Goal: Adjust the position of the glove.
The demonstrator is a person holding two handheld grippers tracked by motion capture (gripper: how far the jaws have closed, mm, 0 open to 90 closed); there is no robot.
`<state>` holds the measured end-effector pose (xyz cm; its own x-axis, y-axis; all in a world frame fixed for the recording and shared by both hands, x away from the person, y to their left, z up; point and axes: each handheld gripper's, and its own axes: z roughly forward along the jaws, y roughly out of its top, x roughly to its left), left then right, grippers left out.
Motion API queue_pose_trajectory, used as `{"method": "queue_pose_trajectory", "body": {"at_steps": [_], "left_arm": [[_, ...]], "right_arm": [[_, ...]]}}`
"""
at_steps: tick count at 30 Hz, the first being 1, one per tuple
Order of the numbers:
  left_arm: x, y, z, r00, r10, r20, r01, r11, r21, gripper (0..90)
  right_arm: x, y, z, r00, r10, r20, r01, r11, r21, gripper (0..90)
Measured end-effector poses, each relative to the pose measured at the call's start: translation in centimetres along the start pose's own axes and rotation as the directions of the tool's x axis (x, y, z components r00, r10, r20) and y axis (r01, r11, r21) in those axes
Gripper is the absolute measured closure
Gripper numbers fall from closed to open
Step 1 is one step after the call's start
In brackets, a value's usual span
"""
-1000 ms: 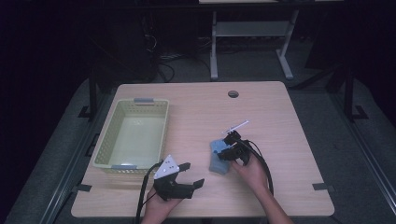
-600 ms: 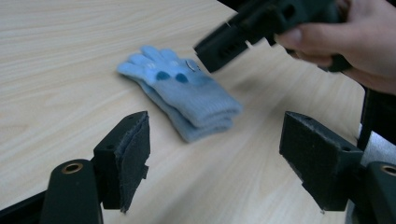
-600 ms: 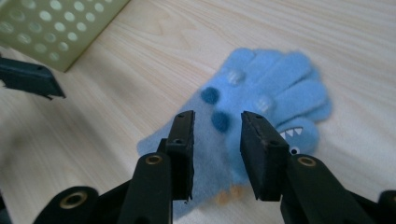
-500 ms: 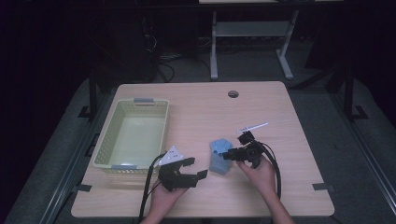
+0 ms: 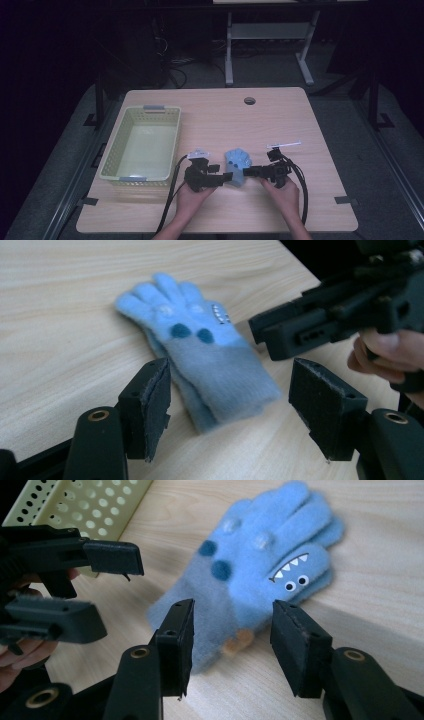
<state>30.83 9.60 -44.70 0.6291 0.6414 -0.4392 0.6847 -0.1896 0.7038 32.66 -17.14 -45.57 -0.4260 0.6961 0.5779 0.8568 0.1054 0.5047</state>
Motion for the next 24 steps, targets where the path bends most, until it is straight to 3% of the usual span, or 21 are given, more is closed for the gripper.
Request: {"method": "queue_pose_trajectory", "body": {"at_steps": [5, 8, 24], "left_arm": [[1.0, 0.3, 0.8, 0.9962, -0.086, -0.013, 0.087, 0.9957, 0.031, 33.6], [1.5, 0.2, 1.3, 0.9916, -0.129, 0.002, 0.129, 0.9904, 0.048, 34.4], [2.2, 0.2, 2.2, 0.9822, -0.187, 0.013, 0.186, 0.979, 0.084, 39.3]], "right_arm": [[-0.4, -0.3, 0.2, 0.9993, 0.033, -0.018, -0.033, 0.999, -0.004, 50.8], [-0.7, -0.5, 0.4, 0.9974, 0.057, -0.043, -0.058, 0.998, -0.006, 50.6], [-1.5, -0.9, 1.1, 0.9879, 0.124, -0.093, -0.125, 0.992, 0.002, 51.2]]}}
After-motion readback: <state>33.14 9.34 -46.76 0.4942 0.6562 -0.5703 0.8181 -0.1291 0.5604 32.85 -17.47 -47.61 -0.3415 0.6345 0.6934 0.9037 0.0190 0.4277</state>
